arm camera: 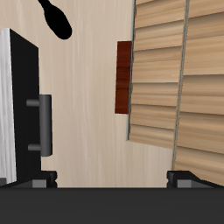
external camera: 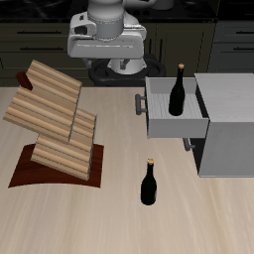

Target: Place the wine bottle from the table onto the top layer of the wine rack

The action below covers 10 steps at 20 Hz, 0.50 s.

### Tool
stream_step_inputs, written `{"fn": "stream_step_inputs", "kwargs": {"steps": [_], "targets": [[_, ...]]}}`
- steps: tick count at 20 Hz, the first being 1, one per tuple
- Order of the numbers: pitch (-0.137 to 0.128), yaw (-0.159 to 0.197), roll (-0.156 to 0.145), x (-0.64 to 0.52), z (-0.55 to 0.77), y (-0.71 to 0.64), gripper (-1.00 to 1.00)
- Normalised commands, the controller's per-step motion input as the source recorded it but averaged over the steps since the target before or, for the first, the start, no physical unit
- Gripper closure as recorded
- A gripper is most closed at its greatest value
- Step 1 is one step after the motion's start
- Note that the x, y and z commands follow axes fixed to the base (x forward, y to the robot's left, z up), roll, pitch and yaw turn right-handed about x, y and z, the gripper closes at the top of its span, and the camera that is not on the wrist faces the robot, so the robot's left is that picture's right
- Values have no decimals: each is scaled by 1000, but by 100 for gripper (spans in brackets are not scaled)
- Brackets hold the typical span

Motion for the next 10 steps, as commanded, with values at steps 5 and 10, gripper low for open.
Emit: {"fn": "stream_step_inputs", "kwargs": {"steps": [5, 10], "targets": [[-4, -32, -10, 236, 81, 30, -100], [-7, -8, -25, 313, 96, 122, -100]]}}
